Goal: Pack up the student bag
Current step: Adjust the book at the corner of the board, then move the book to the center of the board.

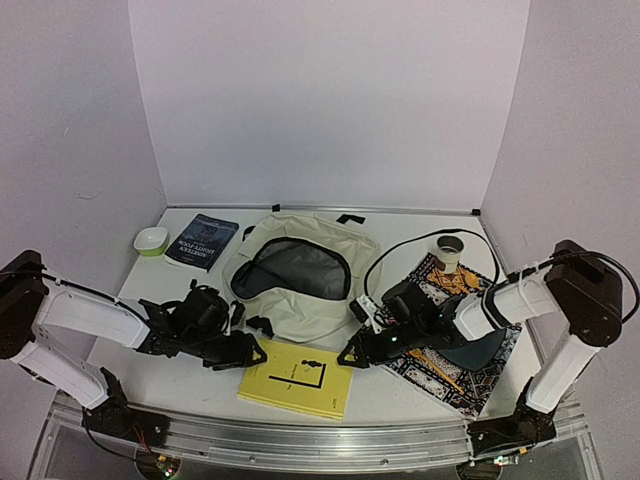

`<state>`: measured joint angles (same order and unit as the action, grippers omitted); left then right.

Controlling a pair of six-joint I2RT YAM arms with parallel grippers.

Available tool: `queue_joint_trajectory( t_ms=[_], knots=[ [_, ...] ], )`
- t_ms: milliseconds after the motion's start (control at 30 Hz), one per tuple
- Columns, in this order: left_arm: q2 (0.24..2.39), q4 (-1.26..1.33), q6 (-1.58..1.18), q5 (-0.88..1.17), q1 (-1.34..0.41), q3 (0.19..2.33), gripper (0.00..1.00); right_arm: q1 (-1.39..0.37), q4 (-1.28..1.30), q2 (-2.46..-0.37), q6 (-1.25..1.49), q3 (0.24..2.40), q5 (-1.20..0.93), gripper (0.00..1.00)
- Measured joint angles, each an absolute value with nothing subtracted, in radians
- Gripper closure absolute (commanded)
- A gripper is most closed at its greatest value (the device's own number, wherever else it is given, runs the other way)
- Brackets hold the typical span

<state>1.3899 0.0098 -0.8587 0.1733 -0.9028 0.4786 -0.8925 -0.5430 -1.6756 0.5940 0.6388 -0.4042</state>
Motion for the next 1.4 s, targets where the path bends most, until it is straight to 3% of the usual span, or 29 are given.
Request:
queue_joint_trajectory(
  t_ms=[300,600,867,1167,1400],
  knots=[
    [1.402,0.044,-0.881,0.113,-0.904,0.479,0.34,-0.893,-0.602,-1.644,0.607,0.639,-0.474,0.50],
    [1.390,0.002,-0.883,0.058,-0.904,0.493,0.26,-0.929,-0.488,-1.644,0.506,0.702,-0.374,0.27],
    [1.317,-0.104,-0.881,-0.020,-0.900,0.493,0.20,-1.135,-0.325,-1.649,0.303,0.810,-0.127,0.11],
    [1.323,-0.133,-0.879,-0.026,-0.837,0.494,0.15,-1.364,-0.182,-1.748,0.112,0.989,0.105,0.09],
    [1.302,-0.131,-0.880,0.002,-0.764,0.474,0.14,-1.436,-0.092,-1.907,0.045,1.096,0.205,0.09]
  ],
)
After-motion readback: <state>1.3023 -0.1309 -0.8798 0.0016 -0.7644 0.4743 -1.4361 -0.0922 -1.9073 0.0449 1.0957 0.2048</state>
